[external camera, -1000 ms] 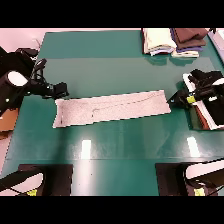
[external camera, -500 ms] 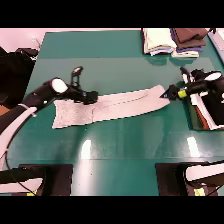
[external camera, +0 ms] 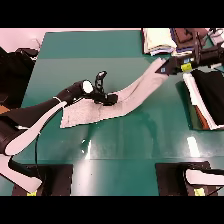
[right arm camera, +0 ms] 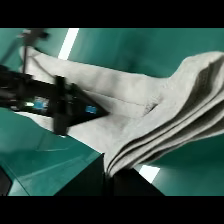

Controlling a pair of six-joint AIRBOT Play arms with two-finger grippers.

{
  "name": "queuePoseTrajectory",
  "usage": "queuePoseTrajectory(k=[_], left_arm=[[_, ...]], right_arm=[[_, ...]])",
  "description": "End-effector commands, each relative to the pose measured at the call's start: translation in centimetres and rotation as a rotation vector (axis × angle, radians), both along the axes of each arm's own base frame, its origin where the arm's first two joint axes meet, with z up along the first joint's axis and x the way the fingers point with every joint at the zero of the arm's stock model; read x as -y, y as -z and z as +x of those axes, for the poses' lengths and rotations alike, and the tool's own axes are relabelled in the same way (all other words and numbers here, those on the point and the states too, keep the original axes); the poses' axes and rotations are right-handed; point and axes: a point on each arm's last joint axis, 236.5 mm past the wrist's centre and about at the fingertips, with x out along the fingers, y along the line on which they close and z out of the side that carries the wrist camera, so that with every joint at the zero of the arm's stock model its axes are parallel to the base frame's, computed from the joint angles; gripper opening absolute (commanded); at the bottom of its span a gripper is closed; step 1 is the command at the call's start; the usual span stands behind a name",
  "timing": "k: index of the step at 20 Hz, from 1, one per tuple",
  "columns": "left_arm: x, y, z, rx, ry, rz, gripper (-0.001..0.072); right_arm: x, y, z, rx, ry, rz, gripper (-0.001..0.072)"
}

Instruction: Fold the shirts.

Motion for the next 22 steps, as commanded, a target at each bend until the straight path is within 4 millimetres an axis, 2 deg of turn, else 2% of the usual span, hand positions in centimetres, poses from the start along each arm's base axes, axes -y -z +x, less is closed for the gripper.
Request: queuePoseTrajectory(k=[1,6,8,9,11,13,14,16,17,19,20,21,22], left_arm=[[0.8,0.6,0.0,-0.007,0.007,-0.003,0.0022],[0.3,0.0,0.3,-0.011,0.012,0.001,0.0022],[-1.5,-1.9,1.7,0.006,-0.011,-0.005,0.0022],[-3.2,-3.3,2.7,0.029,-0.032,-0.003,0.0022],[-8.0,-6.9,4.7,0.092,-0.089,0.018,0.0022],[-14.6,-11.8,6.4,0.188,-0.174,0.06,0.0022],[-17.9,-14.3,6.8,0.244,-0.22,0.086,0.0023],[-24.2,-19.6,6.7,0.37,-0.311,0.146,0.0023],[-26.8,-22.0,6.3,0.427,-0.352,0.17,0.0023],[-30.9,-26.0,5.0,0.512,-0.436,0.195,0.0023],[-32.4,-27.5,4.2,0.538,-0.471,0.2,0.0023],[-33.5,-28.5,3.5,0.554,-0.496,0.205,0.0023],[-34.1,-29.0,3.1,0.563,-0.511,0.209,0.0023]], right_arm=[[-4.3,-4.1,-1.3,0.082,-0.075,0.015,0.0013],[-9.1,-6.0,-2.8,0.135,-0.15,0.043,0.0013],[-11.0,-6.4,-3.5,0.146,-0.175,0.058,0.0013],[-11.9,-6.5,-3.9,0.153,-0.19,0.063,0.0012],[-14.4,-6.9,-4.7,0.179,-0.222,0.084,0.0013],[-18.0,-7.4,-5.6,0.192,-0.256,0.145,0.0013],[-20.4,-7.4,-6.2,0.18,-0.28,0.199,0.0013],[-25.7,-6.5,-7.4,0.164,-0.34,0.286,0.0013],[-28.3,-5.4,-8.0,0.156,-0.371,0.303,0.0013],[-33.8,-2.9,-9.3,0.14,-0.438,0.318,0.0016],[-36.4,-1.7,-9.8,0.138,-0.464,0.323,0.0131],[-38.2,-0.6,-10.6,0.13,-0.497,0.323,0.0358],[-39.4,0.4,-11.1,0.125,-0.529,0.313,0.0404]])
